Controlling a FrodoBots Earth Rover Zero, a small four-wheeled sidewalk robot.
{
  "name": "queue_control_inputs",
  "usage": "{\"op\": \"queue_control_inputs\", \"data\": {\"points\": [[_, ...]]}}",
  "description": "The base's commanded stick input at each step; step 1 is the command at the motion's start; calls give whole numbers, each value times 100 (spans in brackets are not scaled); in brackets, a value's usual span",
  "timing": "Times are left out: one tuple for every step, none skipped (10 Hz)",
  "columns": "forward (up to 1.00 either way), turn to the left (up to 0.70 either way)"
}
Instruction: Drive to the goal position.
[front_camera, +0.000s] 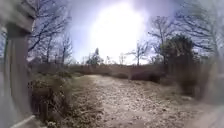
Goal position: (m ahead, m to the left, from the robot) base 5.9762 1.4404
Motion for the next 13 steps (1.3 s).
{"op": "queue_control_inputs", "data": {"points": [[70, -16], [70, -11], [70, -10], [70, -9], [70, -8], [70, -8], [70, -9], [70, -10], [70, -11], [70, -10], [70, -8], [70, -7], [70, -5]]}}
